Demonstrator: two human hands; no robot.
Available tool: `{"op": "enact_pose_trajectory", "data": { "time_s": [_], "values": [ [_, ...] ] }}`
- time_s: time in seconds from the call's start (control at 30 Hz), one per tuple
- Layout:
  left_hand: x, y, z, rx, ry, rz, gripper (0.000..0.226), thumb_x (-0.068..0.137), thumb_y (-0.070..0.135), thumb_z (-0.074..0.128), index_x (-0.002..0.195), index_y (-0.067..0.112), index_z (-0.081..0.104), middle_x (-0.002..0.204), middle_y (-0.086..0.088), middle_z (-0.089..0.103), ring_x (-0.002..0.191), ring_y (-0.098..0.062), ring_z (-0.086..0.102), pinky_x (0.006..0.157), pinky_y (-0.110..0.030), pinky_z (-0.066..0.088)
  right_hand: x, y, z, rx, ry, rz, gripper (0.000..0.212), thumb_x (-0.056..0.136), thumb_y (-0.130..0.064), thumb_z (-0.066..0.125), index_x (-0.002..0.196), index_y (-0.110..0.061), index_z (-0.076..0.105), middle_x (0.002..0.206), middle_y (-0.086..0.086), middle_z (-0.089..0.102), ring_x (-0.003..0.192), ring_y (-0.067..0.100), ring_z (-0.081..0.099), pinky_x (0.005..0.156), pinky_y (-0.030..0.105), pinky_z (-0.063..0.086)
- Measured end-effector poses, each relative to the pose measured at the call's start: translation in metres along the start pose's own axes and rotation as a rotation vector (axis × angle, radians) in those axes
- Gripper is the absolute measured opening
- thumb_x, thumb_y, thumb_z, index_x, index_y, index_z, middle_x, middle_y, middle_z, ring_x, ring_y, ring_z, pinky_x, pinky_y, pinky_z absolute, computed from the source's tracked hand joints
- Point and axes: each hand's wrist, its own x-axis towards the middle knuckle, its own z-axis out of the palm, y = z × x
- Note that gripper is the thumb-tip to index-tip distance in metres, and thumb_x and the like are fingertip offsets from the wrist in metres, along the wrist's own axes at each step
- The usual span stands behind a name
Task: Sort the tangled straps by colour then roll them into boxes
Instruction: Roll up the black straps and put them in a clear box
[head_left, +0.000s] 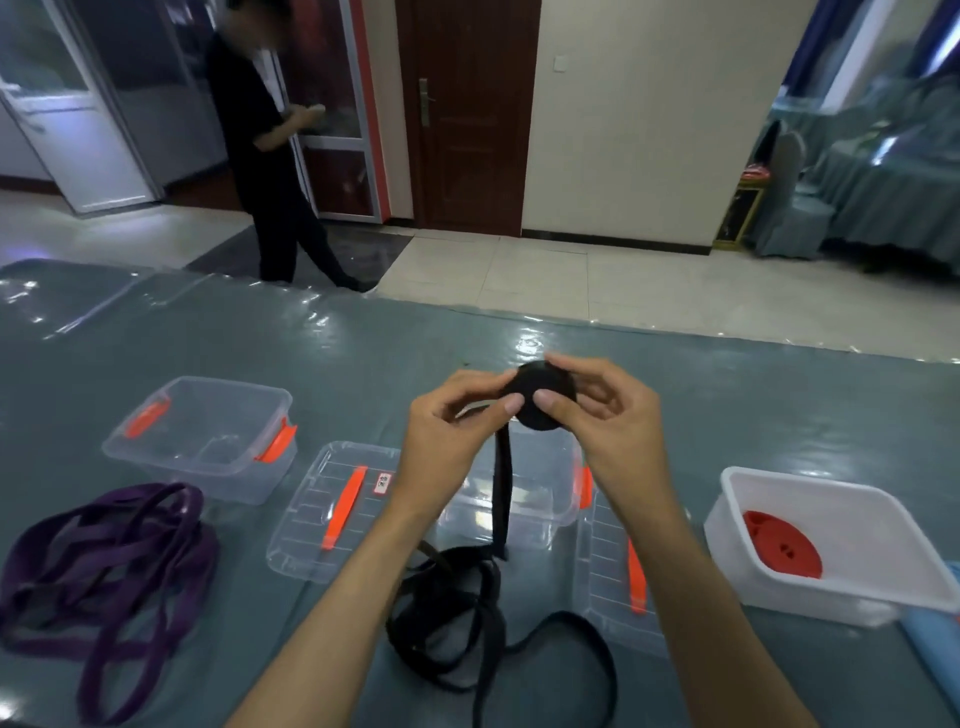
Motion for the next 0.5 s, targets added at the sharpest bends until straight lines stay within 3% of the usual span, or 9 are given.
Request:
{"op": "enact_pose_trajectory", "data": {
  "time_s": [0.13,0.23,0.33,0.43,0.5],
  "values": [
    [0.02,-0.001,-0.037,-0.054,-0.056,0.022,0.023,0.089,-0.002,0.075,0.112,-0.001,0.075,0.108,-0.011,0.078,0.106,-0.024,0.075,0.095,-0.03,0.058,0.005,0.014,0.043,-0.019,0.093,0.015,0.031,0.079,-0.01,0.088,0.096,-0.016,0.063,0.098,0.004,0.078,0.098,0.018,0.077,0.089,0.037,0.062],
    [0.028,-0.001,-0.055,-0.073,-0.007,0.025,0.021,0.083,0.0,0.082,0.103,0.005,0.076,0.097,-0.006,0.079,0.095,-0.02,0.076,0.087,-0.026,0.058,0.005,0.015,0.062,0.011,0.041,0.043,0.038,0.083,-0.009,0.084,0.112,-0.018,0.062,0.093,0.014,0.078,0.09,0.029,0.079,0.085,0.05,0.064],
    [0.028,-0.007,-0.075,-0.103,-0.045,0.046,0.015,0.091,0.001,0.074,0.105,0.001,0.075,0.102,-0.012,0.076,0.099,-0.021,0.074,0.089,-0.027,0.057,0.006,0.009,0.078,-0.04,0.054,-0.077,0.043,0.085,-0.003,0.08,0.125,-0.017,0.071,0.103,0.008,0.08,0.1,0.025,0.077,0.093,0.044,0.061],
    [0.032,-0.006,-0.094,-0.05,-0.142,0.073,0.022,0.097,0.0,0.066,0.118,0.001,0.073,0.115,-0.015,0.073,0.11,-0.019,0.072,0.096,-0.025,0.054,0.006,0.01,0.097,-0.032,0.142,-0.125,0.032,0.083,-0.005,0.083,0.113,-0.011,0.076,0.107,0.003,0.079,0.103,0.022,0.076,0.096,0.044,0.06],
    [0.038,0.002,-0.104,-0.04,-0.162,0.068,0.02,0.094,0.001,0.071,0.113,0.003,0.076,0.109,-0.009,0.077,0.105,-0.018,0.074,0.093,-0.024,0.055,0.003,0.011,0.107,-0.014,0.161,-0.077,0.029,0.079,-0.01,0.085,0.104,-0.011,0.07,0.102,0.006,0.078,0.098,0.023,0.077,0.092,0.046,0.062]
  ]
}}
